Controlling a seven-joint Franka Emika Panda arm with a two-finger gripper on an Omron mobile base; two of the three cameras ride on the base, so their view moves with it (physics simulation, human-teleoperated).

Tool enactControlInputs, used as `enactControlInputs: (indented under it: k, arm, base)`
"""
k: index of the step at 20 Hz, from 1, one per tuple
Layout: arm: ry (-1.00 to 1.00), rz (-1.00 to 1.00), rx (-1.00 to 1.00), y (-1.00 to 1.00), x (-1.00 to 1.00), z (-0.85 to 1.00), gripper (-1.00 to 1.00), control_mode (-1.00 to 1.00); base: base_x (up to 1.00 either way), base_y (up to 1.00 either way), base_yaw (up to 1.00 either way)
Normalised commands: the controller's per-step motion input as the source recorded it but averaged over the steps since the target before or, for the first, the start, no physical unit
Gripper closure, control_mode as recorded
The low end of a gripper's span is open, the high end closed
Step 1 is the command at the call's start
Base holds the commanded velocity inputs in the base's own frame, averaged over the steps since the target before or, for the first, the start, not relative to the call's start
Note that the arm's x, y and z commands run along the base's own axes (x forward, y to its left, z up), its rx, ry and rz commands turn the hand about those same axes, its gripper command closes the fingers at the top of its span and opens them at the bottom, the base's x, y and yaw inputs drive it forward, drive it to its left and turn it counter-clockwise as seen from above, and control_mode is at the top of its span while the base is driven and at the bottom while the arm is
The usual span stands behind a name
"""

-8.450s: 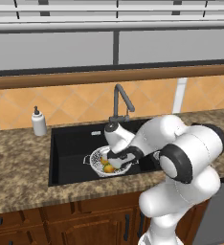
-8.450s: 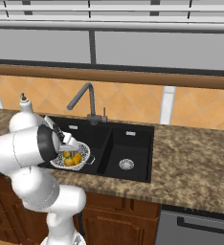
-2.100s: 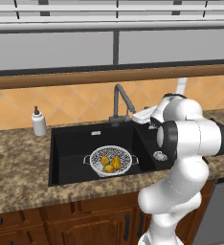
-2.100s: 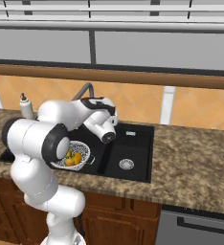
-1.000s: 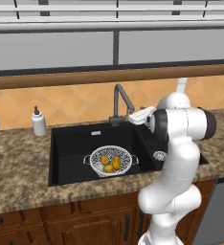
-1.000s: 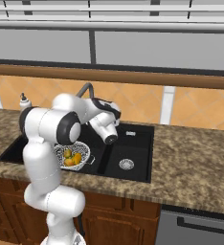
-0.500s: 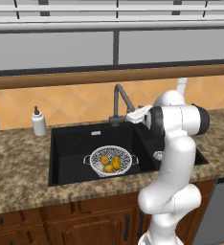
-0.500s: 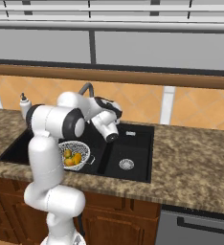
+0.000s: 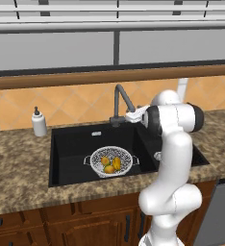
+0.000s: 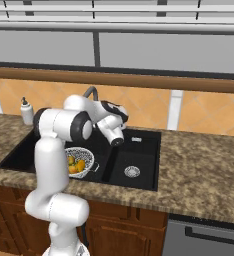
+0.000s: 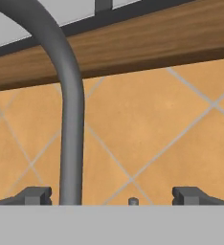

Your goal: Put the colander in the sink, put the mango, mango, mango in the colander, and turn on the sink faucet and pour water over the colander.

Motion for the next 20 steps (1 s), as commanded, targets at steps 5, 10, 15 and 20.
enactControlInputs:
  k: [5,10,15,20]
  arm:
    - [0.0,-0.03,0.0,0.0,0.3,-0.16,-1.0,-1.0]
    - [0.0,-0.02,0.0,0.0,0.3,-0.12,-1.0,-1.0]
    - [0.0,0.0,0.0,0.0,0.23,-0.15,-1.0,-1.0]
    - [0.0,0.0,0.0,0.0,0.29,-0.12,-1.0,-1.0]
  base:
    - [0.0,0.0,0.0]
    - [0.0,0.0,0.0]
    - [0.0,0.0,0.0]
    - [0.0,0.0,0.0]
